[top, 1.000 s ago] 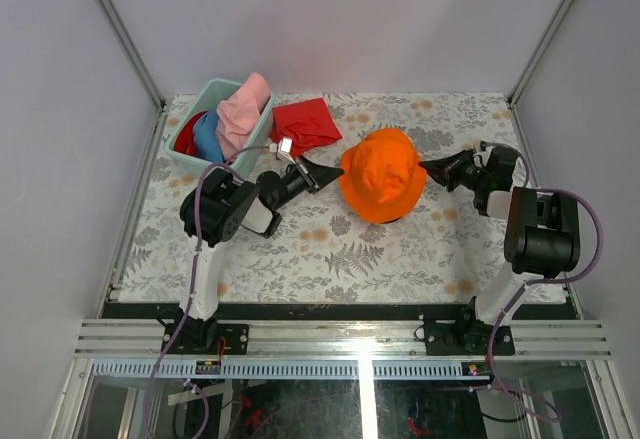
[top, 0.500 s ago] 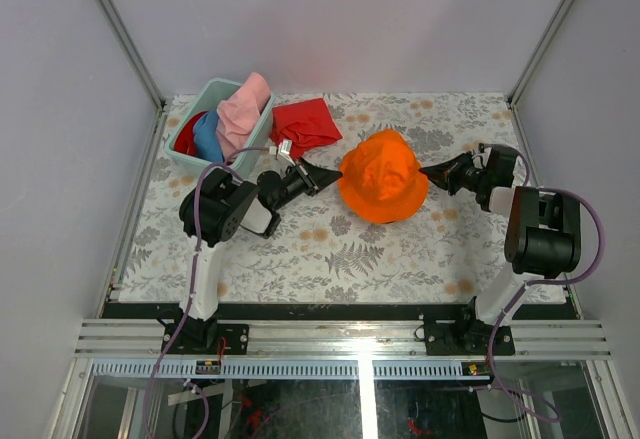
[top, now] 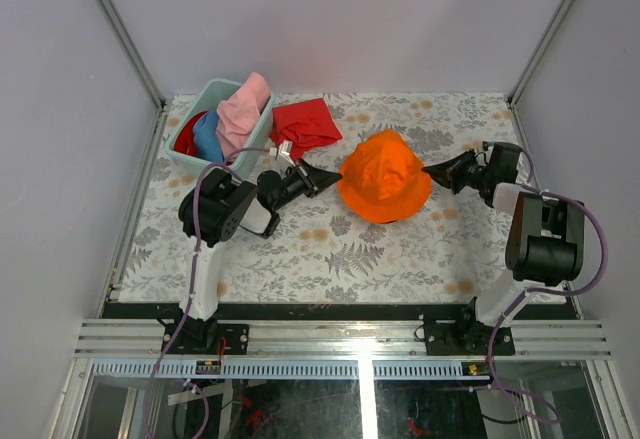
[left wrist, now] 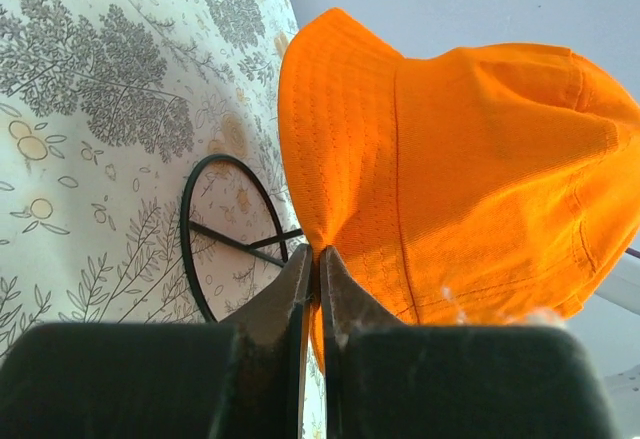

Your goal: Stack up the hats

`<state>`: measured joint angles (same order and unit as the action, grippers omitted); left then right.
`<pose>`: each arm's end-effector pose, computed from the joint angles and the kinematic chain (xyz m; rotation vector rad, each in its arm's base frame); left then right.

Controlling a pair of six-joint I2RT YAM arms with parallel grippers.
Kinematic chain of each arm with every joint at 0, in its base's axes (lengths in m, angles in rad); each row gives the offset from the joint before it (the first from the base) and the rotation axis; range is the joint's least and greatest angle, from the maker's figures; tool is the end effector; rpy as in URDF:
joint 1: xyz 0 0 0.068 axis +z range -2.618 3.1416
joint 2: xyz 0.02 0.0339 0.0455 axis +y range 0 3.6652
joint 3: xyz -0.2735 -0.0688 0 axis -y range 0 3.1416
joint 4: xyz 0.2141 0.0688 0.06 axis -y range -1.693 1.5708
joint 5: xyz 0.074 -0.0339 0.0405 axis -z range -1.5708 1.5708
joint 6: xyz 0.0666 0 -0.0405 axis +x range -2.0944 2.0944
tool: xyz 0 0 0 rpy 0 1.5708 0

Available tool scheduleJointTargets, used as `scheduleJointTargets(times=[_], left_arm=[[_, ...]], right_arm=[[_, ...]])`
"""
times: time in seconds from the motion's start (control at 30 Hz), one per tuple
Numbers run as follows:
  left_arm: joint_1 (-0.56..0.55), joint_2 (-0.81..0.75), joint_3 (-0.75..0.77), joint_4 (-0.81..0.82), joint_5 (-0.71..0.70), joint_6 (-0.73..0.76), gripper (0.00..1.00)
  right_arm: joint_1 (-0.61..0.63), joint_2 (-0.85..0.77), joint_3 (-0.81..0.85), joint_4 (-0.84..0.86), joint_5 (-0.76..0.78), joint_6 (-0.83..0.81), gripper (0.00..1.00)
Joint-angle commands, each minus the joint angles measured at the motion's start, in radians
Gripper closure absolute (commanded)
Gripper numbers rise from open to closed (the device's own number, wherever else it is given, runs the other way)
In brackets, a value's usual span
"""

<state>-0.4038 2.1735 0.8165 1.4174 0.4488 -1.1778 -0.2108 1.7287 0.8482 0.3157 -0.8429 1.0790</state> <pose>0.3683 -0.1888 0.1504 -0.2596 1.7276 -1.5547 0.3483 -0.0237 0.1934 0.8801 2.0641 1.3903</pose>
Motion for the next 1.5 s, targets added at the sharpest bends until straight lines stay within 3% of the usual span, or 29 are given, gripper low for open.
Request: scheduleJointTargets(times=[0.0,0.4,0.53,0.67,0.8,0.87,0.93,1.27,1.47], left_arm=[[0.011,0.016,-0.043,-0.160,0.008,0.008,1.00],[-0.011,-0.004,-0.044,-0.169,0.023,0.016,1.00],[-0.009,-0.048,-0.056,-0.161,0.010,0.020,1.00],[-0.003,-0.092,-0.055,-0.167,-0.004,0.024,0.89],[0.002,-0.102,-0.046,-0.173,-0.015,0.018,0.72],[0.006,-0.097,-0.052,-0.169,-0.026,0.012,0.67],[0.012,-0.096,-0.058,-0.165,-0.041,0.004,0.54],[0.073,-0.240,-0.158,-0.228,-0.147,0.041,0.50],[0.065,-0.398,-0.099,-0.374,-0.130,0.113,0.50]], right_arm=[[-0.019,-0.059,0.032,-0.107,0.105,-0.022,1.00],[-0.018,-0.030,0.032,-0.139,0.124,-0.074,1.00],[-0.016,-0.058,0.036,-0.139,0.132,-0.084,0.91],[-0.016,-0.091,0.061,-0.142,0.127,-0.082,0.81],[-0.016,-0.111,0.068,-0.134,0.142,-0.064,0.61],[-0.015,-0.118,0.067,-0.136,0.151,-0.061,0.59],[-0.016,-0.126,0.065,-0.141,0.161,-0.062,0.58],[-0.029,-0.186,0.073,-0.260,0.262,-0.133,0.53],[-0.031,-0.236,0.094,-0.348,0.324,-0.201,0.48]])
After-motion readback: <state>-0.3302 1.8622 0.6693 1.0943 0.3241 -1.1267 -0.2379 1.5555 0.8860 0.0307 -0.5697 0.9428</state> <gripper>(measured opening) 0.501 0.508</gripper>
